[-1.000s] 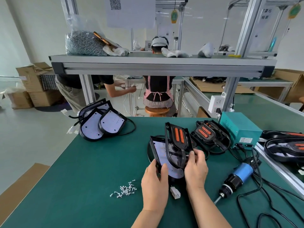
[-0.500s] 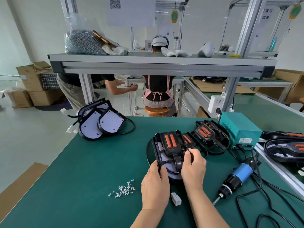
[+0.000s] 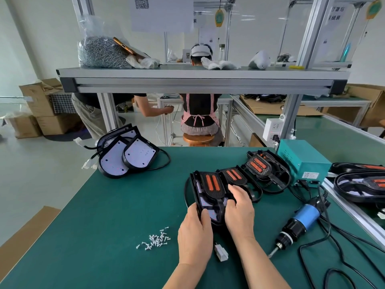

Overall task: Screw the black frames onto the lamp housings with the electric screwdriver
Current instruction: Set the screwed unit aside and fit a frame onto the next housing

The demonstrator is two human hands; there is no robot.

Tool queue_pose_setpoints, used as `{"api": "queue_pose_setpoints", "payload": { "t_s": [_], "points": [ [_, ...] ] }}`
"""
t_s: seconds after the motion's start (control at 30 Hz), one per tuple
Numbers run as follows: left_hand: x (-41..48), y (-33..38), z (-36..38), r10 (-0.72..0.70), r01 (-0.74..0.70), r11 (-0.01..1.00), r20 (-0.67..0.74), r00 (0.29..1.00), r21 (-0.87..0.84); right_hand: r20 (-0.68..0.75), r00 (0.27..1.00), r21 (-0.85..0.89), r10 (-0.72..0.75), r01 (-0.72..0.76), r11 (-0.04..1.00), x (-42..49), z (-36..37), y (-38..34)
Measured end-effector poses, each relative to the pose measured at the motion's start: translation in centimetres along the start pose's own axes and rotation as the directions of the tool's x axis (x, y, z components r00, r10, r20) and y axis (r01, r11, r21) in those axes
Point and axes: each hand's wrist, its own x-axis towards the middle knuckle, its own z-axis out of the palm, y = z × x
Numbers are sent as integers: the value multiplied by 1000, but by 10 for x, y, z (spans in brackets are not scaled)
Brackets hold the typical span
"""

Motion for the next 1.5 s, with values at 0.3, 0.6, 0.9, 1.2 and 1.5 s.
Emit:
{"api": "queue_pose_setpoints", "payload": {
  "t_s": [0.3,0.6,0.9,1.2,1.5],
  "points": [
    [2,-1,0,-31,31,1000,17,999,-3,15,1000,-63,-7,8,998,1,-1,2],
    [3,3,-1,-47,47,999,-3,999,6,196,958,-183,-210,246,952,-7,1,-5],
    [3,4,-4,-37,36,998,-30,999,-43,231,959,-280,-162,225,933,-14,-6,-11],
    [1,2,-2,-12,-1,994,-124,992,-106,228,961,-335,-156,228,914,-36,-17,-8],
    [0,5,-8,-18,-27,962,-160,987,-272,197,958,-400,-207,271,875,-78,-41,0]
  ]
}}
